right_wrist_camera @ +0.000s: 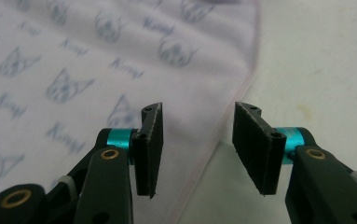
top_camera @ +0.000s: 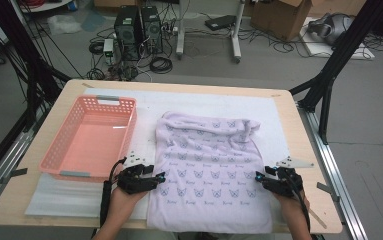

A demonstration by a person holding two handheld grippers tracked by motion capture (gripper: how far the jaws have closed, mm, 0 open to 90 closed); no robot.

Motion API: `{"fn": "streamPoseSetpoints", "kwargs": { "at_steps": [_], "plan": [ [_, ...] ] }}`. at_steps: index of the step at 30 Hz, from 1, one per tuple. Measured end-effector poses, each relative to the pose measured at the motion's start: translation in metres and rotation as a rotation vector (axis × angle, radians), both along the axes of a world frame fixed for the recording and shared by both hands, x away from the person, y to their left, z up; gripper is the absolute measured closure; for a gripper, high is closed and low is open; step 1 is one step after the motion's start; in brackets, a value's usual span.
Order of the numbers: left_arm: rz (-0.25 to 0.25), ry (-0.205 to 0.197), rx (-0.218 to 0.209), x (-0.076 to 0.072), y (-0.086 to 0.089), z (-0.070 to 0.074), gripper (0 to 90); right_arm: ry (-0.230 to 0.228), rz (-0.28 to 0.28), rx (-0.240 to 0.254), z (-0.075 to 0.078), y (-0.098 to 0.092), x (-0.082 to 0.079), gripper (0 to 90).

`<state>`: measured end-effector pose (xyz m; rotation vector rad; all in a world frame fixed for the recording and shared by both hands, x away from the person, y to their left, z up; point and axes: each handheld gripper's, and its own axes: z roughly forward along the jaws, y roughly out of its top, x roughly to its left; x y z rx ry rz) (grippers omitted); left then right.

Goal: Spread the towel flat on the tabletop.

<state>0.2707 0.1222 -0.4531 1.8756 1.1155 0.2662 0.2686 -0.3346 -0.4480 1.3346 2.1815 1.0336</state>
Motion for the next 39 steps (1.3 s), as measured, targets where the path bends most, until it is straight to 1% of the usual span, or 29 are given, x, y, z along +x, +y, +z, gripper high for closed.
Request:
{"fn": "streamPoseSetpoints", "kwargs": {
  "at_steps": [1, 3, 5, 6, 7, 8, 9, 10, 11, 12, 13, 14, 15, 16, 18, 21, 23, 28, 33, 34, 36, 39],
  "plan": [
    [-0.007, -0.006, 0.005, -0.003, -0.001, 0.000, 44.7, -0.005, 0.007, -0.013, 0.000, 0.002, -0.005, 51.2],
    [-0.025, -0.013, 0.021, -0.009, -0.003, 0.000, 44.7, -0.001, 0.017, -0.006, 0.000, 0.003, -0.012, 50.8],
    [-0.038, -0.020, 0.025, -0.017, -0.005, 0.000, 45.3, -0.005, 0.019, -0.004, 0.000, 0.003, -0.019, 50.2],
    [-0.041, -0.022, 0.028, -0.020, -0.006, 0.000, 46.4, -0.004, 0.016, -0.007, -0.001, 0.003, -0.023, 49.8],
    [-0.035, -0.029, 0.024, -0.024, -0.007, -0.001, 48.3, -0.013, 0.016, -0.005, -0.002, 0.002, -0.026, 49.7],
    [-0.028, -0.038, 0.028, -0.027, -0.007, -0.002, 49.7, -0.011, 0.015, -0.003, -0.002, 0.002, -0.030, 49.7],
    [-0.021, -0.038, 0.034, -0.030, -0.007, -0.001, 52.0, -0.014, 0.017, -0.008, -0.002, 0.001, -0.034, 49.8],
    [-0.016, -0.037, 0.044, -0.032, -0.008, -0.001, 56.5, -0.018, 0.015, -0.011, -0.002, 0.000, -0.037, 50.5],
    [-0.009, -0.039, 0.051, -0.035, -0.009, -0.001, 63.2, -0.021, 0.012, -0.013, -0.002, -0.002, -0.040, 52.2],
    [-0.003, -0.044, 0.061, -0.038, -0.009, -0.001, 74.1, -0.018, 0.007, -0.008, -0.002, -0.004, -0.044, 56.6],
    [0.002, -0.046, 0.065, -0.041, -0.011, -0.001, 77.9, -0.016, 0.004, 0.000, -0.002, -0.005, -0.047, 62.9],
    [0.001, -0.047, 0.066, -0.044, -0.012, -0.001, 81.1, -0.006, 0.005, 0.020, -0.002, -0.007, -0.049, 73.9],
    [0.000, -0.048, 0.070, -0.046, -0.012, -0.001, 82.3, 0.011, 0.011, 0.047, -0.002, -0.009, -0.052, 82.2],
    [0.003, -0.051, 0.066, -0.050, -0.012, -0.002, 82.8, 0.018, 0.021, 0.058, -0.002, -0.010, -0.054, 86.3],
    [0.004, -0.042, 0.054, -0.055, -0.011, -0.002, 83.1, 0.022, 0.026, 0.045, 0.000, -0.009, -0.059, 87.1],
    [0.001, -0.039, 0.042, -0.063, -0.008, -0.002, 83.2, 0.019, 0.036, 0.039, 0.000, -0.010, -0.065, 87.5],
    [0.007, -0.033, 0.027, -0.068, -0.005, -0.002, 83.1, 0.025, 0.043, 0.046, 0.001, -0.012, -0.070, 87.5],
    [0.004, -0.025, 0.004, -0.080, 0.001, 0.001, 83.3, 0.014, 0.064, 0.053, 0.005, -0.014, -0.082, 87.7],
    [-0.008, -0.019, 0.001, -0.093, 0.006, -0.001, 83.4, 0.012, 0.091, 0.045, 0.008, -0.015, -0.095, 87.9],
    [-0.011, -0.013, 0.001, -0.095, 0.008, -0.001, 83.4, 0.014, 0.095, 0.044, 0.008, -0.016, -0.097, 88.0],
    [-0.013, 0.003, -0.015, -0.099, 0.010, -0.001, 83.6, 0.014, 0.107, 0.048, 0.008, -0.016, -0.101, 87.9],
    [-0.019, 0.013, -0.022, -0.105, 0.011, 0.000, 83.7, 0.024, 0.117, 0.038, 0.010, -0.014, -0.107, 88.0]
  ]
}}
